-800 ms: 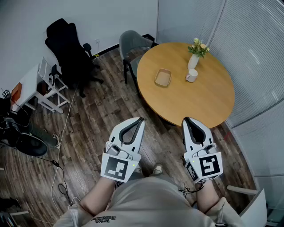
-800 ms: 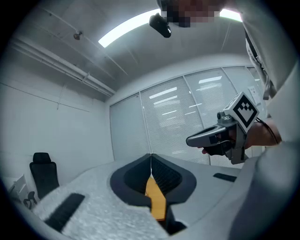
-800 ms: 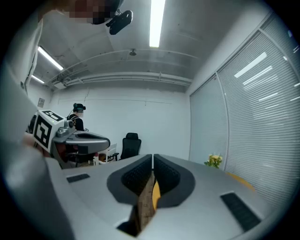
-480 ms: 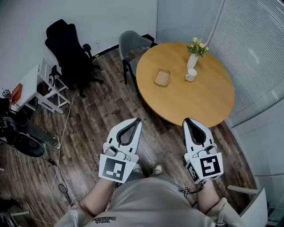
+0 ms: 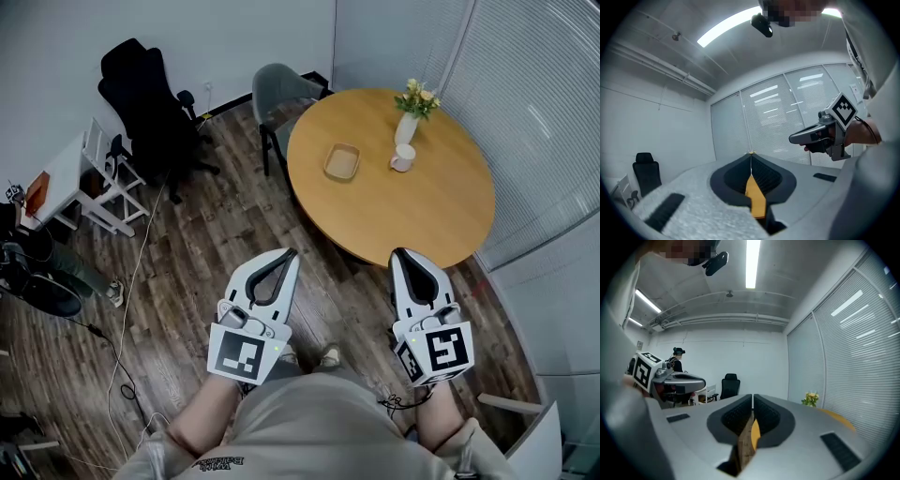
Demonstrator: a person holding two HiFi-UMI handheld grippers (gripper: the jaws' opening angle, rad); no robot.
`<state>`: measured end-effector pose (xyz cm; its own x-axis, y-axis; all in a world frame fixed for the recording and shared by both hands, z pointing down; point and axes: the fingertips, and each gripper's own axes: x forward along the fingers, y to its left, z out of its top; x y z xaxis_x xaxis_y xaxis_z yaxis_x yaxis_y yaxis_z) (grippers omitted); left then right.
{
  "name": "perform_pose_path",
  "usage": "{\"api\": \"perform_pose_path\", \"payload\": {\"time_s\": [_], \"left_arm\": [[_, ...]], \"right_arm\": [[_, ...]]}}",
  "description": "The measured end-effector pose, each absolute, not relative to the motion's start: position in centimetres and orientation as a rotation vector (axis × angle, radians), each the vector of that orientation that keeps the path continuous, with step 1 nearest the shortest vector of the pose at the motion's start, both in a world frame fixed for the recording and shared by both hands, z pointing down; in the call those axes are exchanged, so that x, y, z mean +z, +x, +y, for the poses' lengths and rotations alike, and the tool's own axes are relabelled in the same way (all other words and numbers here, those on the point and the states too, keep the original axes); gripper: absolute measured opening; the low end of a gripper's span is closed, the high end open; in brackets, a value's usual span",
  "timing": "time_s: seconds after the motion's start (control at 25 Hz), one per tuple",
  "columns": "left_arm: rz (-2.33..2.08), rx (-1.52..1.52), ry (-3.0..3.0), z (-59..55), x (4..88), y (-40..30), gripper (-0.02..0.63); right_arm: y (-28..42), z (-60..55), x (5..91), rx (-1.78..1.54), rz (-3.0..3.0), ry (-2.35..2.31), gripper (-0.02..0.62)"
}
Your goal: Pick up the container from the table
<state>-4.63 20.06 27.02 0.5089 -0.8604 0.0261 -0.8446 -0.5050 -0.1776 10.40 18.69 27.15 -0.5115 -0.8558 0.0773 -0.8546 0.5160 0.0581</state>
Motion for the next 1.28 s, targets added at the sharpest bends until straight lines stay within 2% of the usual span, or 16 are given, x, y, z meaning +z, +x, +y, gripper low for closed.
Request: {"api": "perform_pose_path", "payload": {"time_s": [1.28], "left_arm": [[1.564, -0.218, -2.514, 19.2, 27.4, 0.7, 0.02]], "right_arm": [[15.5, 16.6, 28.5, -0.01, -2.725, 1.378, 0.034]]}}
